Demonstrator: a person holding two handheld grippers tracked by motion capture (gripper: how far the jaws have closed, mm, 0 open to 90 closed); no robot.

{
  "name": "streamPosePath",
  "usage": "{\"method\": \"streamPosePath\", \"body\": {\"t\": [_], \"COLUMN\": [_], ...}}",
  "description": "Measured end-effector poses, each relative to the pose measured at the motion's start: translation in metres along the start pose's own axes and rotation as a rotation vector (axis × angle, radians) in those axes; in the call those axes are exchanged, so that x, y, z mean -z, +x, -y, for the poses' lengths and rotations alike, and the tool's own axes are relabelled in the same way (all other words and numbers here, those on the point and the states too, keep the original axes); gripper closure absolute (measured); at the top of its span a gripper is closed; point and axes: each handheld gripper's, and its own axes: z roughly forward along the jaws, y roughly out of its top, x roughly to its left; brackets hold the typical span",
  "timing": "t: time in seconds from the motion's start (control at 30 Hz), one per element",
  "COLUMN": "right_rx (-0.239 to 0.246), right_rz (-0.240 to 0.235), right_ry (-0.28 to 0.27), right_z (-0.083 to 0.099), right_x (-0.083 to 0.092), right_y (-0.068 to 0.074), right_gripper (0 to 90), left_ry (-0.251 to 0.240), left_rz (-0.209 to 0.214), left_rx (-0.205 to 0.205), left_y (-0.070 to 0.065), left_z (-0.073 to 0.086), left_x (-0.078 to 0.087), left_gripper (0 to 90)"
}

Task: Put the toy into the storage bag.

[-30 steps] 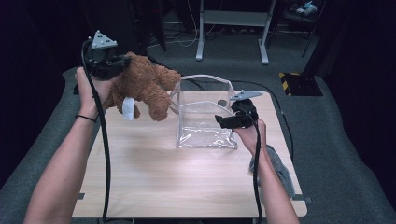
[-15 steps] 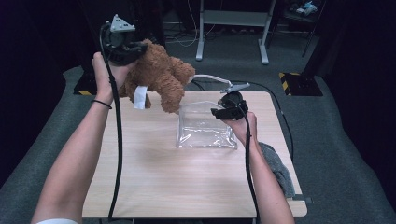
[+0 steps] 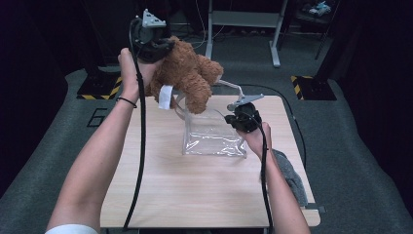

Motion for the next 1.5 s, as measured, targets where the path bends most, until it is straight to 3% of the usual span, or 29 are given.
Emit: {"method": "streamPosePath", "body": {"t": [0.1,0.23,0.37,0.63,0.8,1.0,1.17,1.23,1.5], "right_rx": [0.030,0.023,0.061,0.058,0.086,0.067,0.056,0.057,0.066], "right_rz": [-0.021,-0.023,-0.027,-0.023,-0.024,-0.034,-0.047,-0.050,-0.074], "right_ry": [-0.006,0.003,-0.013,-0.010,-0.024,-0.014,-0.008,-0.006,-0.010], "right_z": [0.001,0.002,0.003,0.006,0.009,0.010,0.010,0.010,0.012], "right_x": [0.001,0.004,0.003,0.008,0.008,0.009,0.008,0.007,0.006], "right_y": [0.002,0.008,0.008,0.011,0.013,0.015,0.017,0.018,0.018], "right_gripper": [88.1,88.2,88.3,88.4,88.5,88.5,88.5,88.5,88.6], "left_ry": [-0.001,0.007,0.023,0.122,0.148,0.218,0.256,0.275,0.347], "left_rz": [0.004,0.010,0.016,0.072,0.093,0.128,0.159,0.170,0.205], "left_rx": [-0.003,-0.016,-0.021,-0.101,-0.107,-0.140,-0.138,-0.167,-0.181], "left_y": [-0.008,-0.019,-0.032,-0.057,-0.064,-0.068,-0.073,-0.082,-0.097], "left_z": [-0.005,-0.009,-0.007,0.004,0.009,0.015,0.023,0.027,0.042], "left_x": [-0.006,-0.017,-0.030,-0.057,-0.066,-0.076,-0.084,-0.090,-0.110], "left_gripper": [85.9,85.9,85.9,85.8,85.8,85.8,85.7,85.7,85.7]}}
